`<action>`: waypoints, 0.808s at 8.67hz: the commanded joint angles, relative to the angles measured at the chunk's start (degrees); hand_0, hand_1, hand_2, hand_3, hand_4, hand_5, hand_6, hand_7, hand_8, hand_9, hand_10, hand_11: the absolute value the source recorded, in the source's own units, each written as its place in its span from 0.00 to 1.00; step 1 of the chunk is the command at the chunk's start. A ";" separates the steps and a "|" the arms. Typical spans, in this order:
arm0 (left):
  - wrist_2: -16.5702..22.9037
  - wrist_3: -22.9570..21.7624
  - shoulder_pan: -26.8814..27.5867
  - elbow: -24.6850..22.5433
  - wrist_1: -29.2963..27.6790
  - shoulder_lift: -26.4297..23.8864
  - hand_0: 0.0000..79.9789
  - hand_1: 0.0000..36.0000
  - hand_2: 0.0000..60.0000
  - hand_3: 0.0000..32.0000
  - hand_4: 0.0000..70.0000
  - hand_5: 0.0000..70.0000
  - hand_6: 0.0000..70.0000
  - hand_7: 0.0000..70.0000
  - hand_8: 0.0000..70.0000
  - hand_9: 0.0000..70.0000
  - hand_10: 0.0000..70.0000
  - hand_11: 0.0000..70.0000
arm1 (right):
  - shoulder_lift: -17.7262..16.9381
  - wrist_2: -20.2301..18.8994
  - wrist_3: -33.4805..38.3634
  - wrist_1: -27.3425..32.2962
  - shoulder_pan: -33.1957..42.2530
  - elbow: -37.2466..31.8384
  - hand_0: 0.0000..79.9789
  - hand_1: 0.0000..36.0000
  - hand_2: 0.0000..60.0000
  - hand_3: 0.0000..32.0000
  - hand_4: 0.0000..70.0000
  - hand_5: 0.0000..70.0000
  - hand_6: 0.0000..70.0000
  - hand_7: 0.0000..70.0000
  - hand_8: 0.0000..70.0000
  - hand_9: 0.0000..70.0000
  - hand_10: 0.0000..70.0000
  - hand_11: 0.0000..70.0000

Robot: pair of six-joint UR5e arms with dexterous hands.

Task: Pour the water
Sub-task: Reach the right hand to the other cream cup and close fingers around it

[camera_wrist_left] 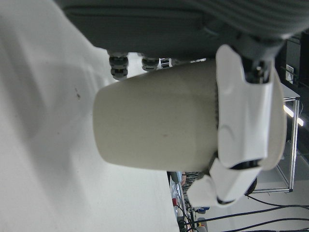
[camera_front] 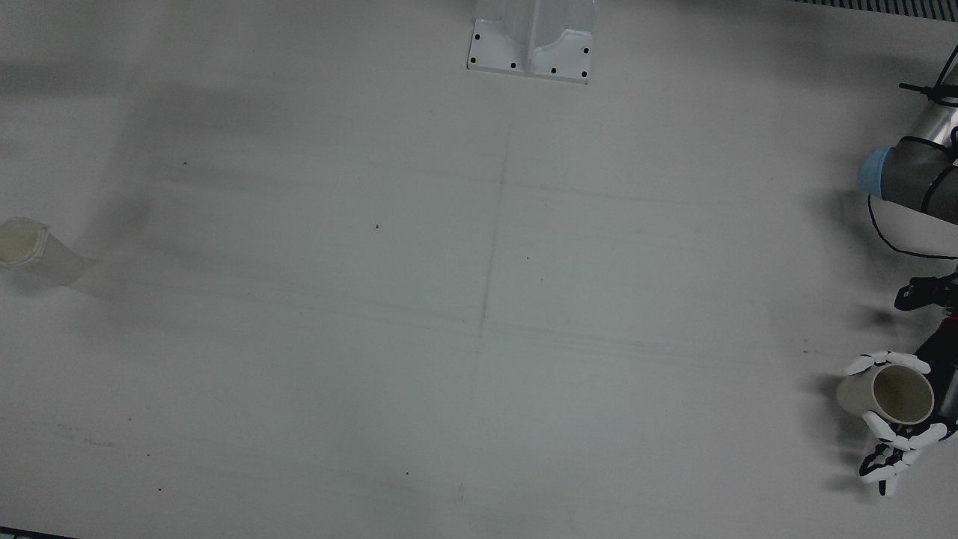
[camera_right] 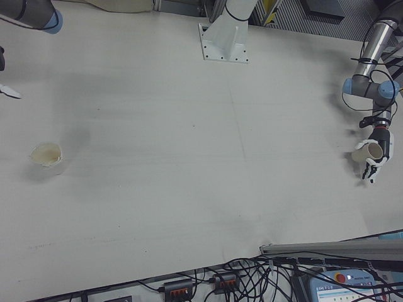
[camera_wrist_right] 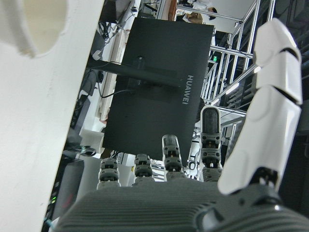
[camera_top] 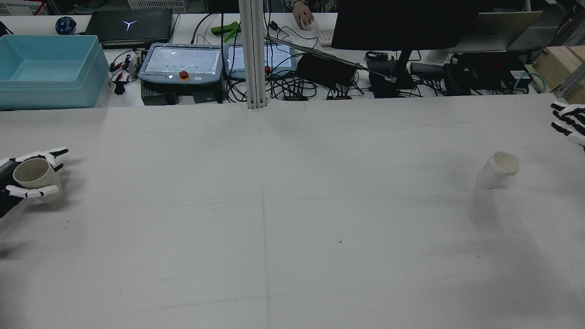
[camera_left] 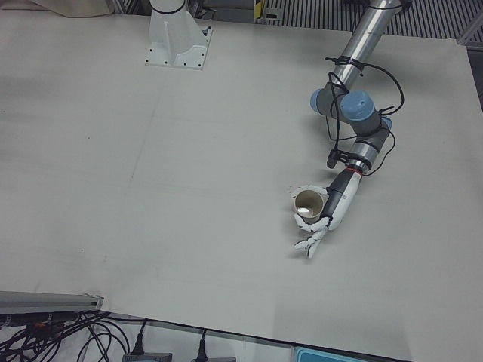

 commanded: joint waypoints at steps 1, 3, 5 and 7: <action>-0.30 -1.10 0.05 -1.60 0.87 0.59 0.76 0.99 1.00 0.00 0.80 1.00 0.17 0.25 0.03 0.03 0.07 0.13 | 9.04 -0.12 -0.83 11.58 -2.35 -23.11 0.66 0.57 0.39 0.00 0.34 0.81 0.23 0.30 0.11 0.14 0.07 0.13; -0.39 -1.01 -0.04 -1.43 0.70 0.67 0.78 1.00 1.00 0.00 0.79 1.00 0.16 0.24 0.02 0.03 0.07 0.13 | 10.00 -0.03 -6.17 11.76 -6.30 -23.29 0.65 0.51 0.25 0.00 0.25 0.56 0.17 0.20 0.09 0.10 0.05 0.09; -0.56 -1.01 -0.13 -1.34 0.44 1.03 0.77 1.00 1.00 0.00 0.78 1.00 0.15 0.23 0.02 0.02 0.07 0.13 | 9.66 -0.03 -7.69 11.68 -8.25 -23.47 0.62 0.38 0.00 0.00 0.03 0.39 0.08 0.06 0.04 0.03 0.01 0.04; -0.74 -1.19 -0.13 -1.43 -1.49 3.13 0.76 0.99 1.00 0.00 0.75 1.00 0.14 0.22 0.01 0.02 0.07 0.13 | 9.75 -0.03 -10.14 11.68 -10.71 -24.00 0.61 0.38 0.00 0.00 0.00 0.36 0.05 0.03 0.04 0.03 0.00 0.03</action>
